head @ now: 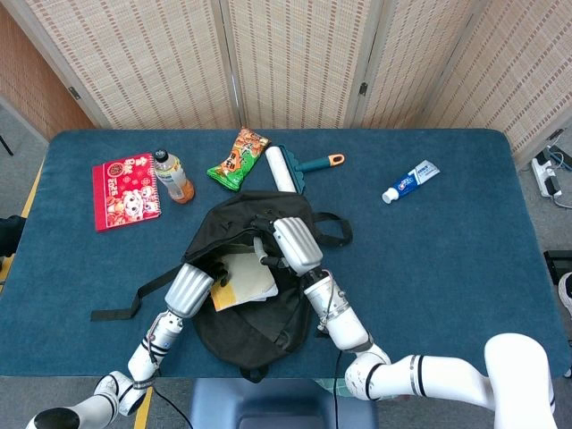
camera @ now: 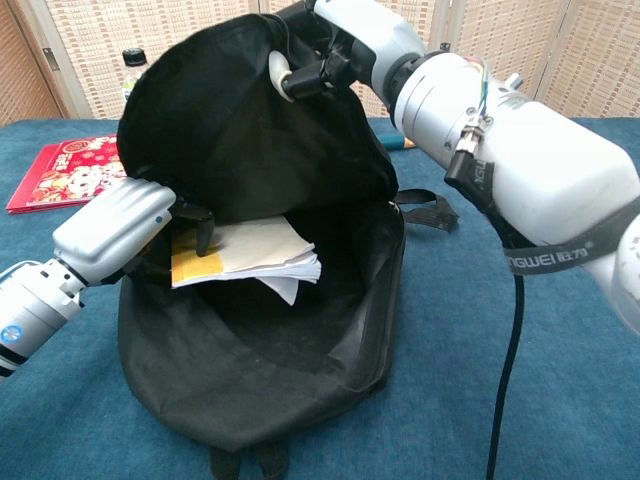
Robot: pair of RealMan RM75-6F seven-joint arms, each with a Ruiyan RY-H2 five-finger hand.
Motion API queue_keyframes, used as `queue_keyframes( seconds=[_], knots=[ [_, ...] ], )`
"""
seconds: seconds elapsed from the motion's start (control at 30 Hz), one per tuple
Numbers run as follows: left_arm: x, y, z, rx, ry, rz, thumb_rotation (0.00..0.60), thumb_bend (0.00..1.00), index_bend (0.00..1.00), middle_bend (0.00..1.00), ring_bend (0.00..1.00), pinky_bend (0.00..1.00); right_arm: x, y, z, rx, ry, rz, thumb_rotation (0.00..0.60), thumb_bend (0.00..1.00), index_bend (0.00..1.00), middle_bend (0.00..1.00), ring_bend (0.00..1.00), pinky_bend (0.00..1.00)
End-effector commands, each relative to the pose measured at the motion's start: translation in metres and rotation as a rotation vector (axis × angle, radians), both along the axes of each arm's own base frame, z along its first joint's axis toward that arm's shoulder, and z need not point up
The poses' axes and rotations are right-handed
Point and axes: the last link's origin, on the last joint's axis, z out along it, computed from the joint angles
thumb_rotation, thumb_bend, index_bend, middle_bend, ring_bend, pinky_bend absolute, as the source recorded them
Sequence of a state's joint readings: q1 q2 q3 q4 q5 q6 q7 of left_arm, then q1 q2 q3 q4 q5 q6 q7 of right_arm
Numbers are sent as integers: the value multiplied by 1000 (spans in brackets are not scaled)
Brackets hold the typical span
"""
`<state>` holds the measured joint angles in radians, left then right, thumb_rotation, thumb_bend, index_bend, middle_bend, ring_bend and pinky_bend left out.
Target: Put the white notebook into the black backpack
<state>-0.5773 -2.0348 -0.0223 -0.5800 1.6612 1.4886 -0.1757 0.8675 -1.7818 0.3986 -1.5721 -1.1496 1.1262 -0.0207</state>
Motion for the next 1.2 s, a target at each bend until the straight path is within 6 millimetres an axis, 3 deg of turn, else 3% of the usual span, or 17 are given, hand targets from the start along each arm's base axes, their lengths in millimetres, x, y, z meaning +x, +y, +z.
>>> queue_keyframes(
  seconds=[0.03, 0.57, 0.93, 1.2],
  knots=[
    [7, 0, -3, 12, 8, 19, 600, 511, 677, 599, 463, 279, -1, 1, 0, -2, 3, 2, 600, 680, 633, 394, 319, 300],
    [43, -4, -19, -35, 58, -70, 600, 498, 672, 604, 469, 279, -3, 1, -6, -1, 21, -6, 600, 680, 626, 387, 315, 288],
    [47, 10, -24, -20, 104, -28, 600, 477, 657, 600, 469, 279, -4, 2, -9, 5, 27, -5, 600, 679, 621, 384, 312, 282],
    [46, 1, -22, -10, 84, 1, 600, 103, 381, 433, 417, 281, -8, -3, -9, -10, 38, -16, 600, 679, 617, 380, 312, 282]
  ],
)
